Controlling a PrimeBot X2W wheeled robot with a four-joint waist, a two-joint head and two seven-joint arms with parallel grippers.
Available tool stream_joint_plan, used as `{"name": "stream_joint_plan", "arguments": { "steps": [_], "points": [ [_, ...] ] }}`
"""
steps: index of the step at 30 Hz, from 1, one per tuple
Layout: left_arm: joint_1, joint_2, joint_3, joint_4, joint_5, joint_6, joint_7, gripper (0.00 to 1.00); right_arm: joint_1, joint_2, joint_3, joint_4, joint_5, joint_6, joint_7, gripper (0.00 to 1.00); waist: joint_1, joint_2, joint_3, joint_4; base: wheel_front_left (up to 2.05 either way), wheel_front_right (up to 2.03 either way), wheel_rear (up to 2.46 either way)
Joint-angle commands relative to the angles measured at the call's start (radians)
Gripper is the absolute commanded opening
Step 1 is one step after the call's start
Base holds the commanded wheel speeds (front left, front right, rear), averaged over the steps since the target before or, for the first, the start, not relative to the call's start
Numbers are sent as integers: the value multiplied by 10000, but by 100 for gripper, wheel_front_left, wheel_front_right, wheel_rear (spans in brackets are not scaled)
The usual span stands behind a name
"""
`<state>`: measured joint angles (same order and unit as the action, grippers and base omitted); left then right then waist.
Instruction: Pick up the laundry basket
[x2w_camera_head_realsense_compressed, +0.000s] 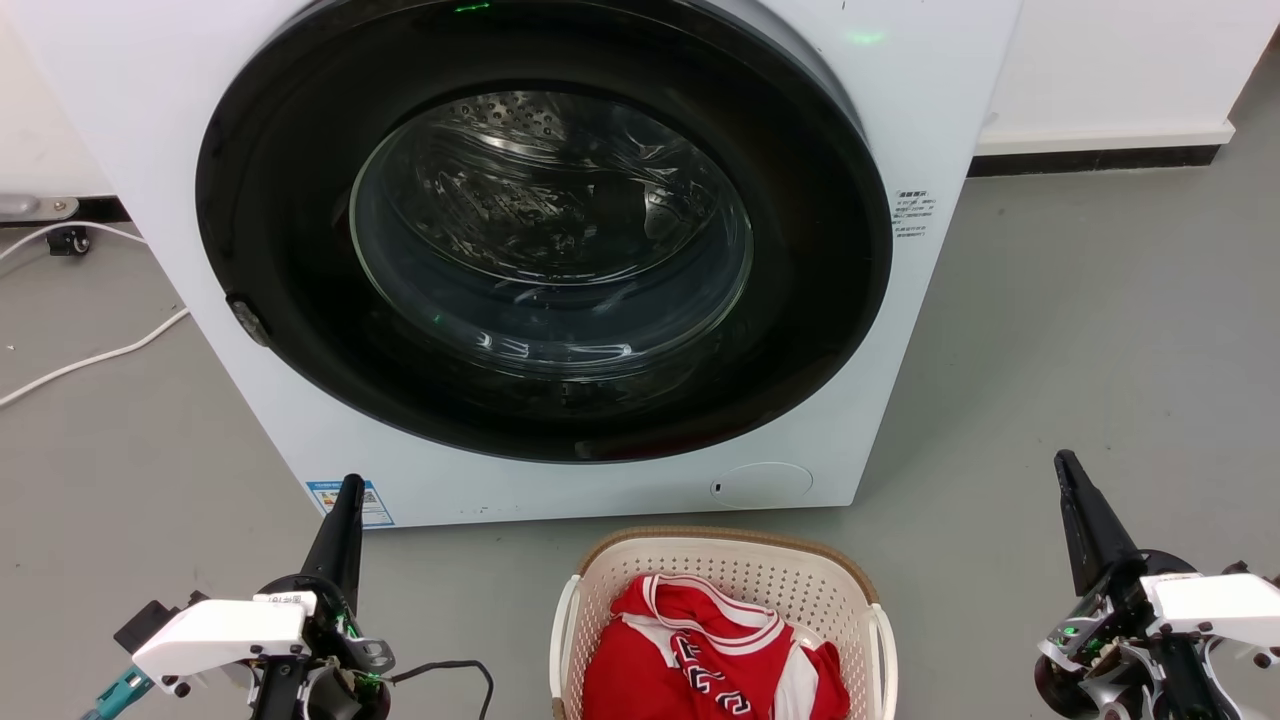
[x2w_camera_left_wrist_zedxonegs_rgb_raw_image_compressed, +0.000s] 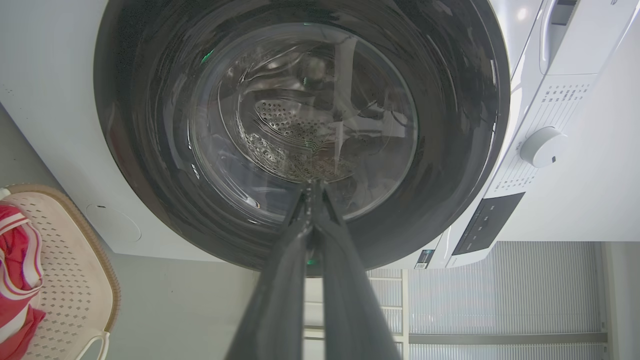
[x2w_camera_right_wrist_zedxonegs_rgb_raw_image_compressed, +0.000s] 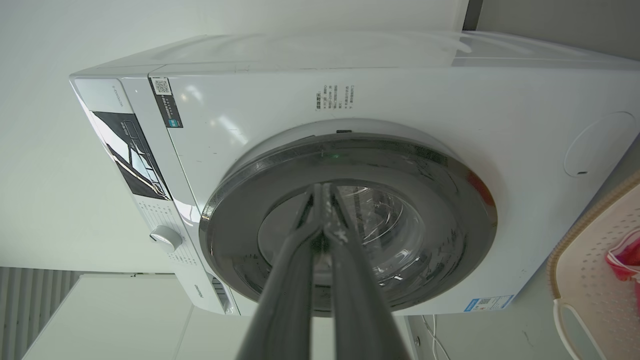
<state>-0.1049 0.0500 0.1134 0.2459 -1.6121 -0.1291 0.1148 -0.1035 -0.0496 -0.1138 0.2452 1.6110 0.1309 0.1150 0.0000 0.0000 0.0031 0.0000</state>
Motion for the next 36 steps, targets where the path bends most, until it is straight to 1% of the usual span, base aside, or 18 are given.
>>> {"name": "stream_joint_plan", "arguments": {
  "steps": [1, 32, 33, 36],
  "points": [
    [-85, 5, 24, 6, -17, -48, 23, 0, -106, -12, -6, 6, 39, -3, 15, 0, 0, 0, 0, 0, 0, 0, 0],
    [-85, 5, 23, 5, -17, -48, 22, 0, -106, -12, -5, 6, 40, -3, 15, 0, 0, 0, 0, 0, 0, 0, 0],
    [14, -2, -3, 25, 0, 2, -6, 100, 15, 2, 3, 26, -4, 0, -3, 100, 1, 0, 0, 0, 0, 0, 0],
    [169, -25, -48, 175, 11, 13, -50, 100, 178, 15, 33, 207, -34, -2, -44, 100, 1, 0, 4, 0, 0, 0, 0]
  ]
}}
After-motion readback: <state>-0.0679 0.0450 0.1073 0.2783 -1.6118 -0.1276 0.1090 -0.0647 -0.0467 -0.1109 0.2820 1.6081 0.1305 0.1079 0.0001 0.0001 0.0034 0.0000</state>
